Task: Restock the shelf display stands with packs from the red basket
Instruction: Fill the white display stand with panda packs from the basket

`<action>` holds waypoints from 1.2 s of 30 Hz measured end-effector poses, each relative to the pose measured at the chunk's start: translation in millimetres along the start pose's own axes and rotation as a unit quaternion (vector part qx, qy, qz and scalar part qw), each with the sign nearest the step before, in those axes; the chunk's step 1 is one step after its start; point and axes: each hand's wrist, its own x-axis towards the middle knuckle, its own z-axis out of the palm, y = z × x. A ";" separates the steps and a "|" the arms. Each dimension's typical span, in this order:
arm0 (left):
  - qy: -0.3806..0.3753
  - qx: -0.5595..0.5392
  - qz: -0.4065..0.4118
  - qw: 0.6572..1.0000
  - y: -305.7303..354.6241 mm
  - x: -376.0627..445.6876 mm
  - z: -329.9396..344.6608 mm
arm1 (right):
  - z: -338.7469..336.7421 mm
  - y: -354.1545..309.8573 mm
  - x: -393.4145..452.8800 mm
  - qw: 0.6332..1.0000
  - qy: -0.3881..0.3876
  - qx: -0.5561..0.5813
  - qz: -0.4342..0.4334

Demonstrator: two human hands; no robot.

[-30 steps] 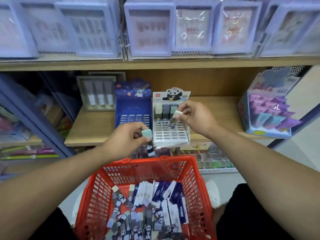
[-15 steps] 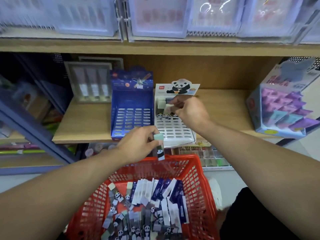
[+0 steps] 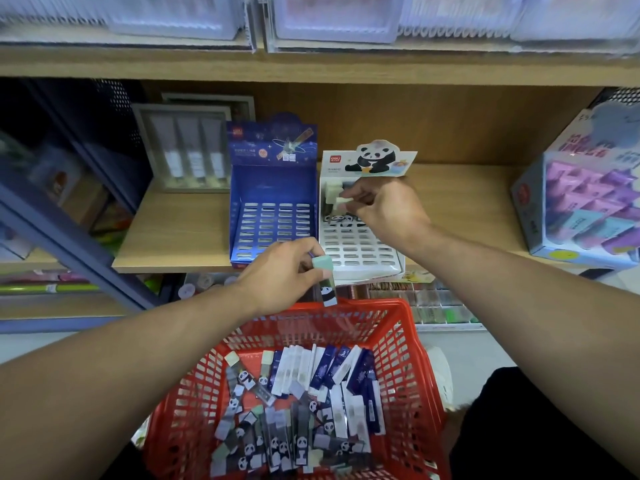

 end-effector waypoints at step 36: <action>0.014 0.023 0.008 1.000 4.6 -0.5 -5.3 | -3.4 -2.1 0.9 0.993 0.027 -0.102 -0.047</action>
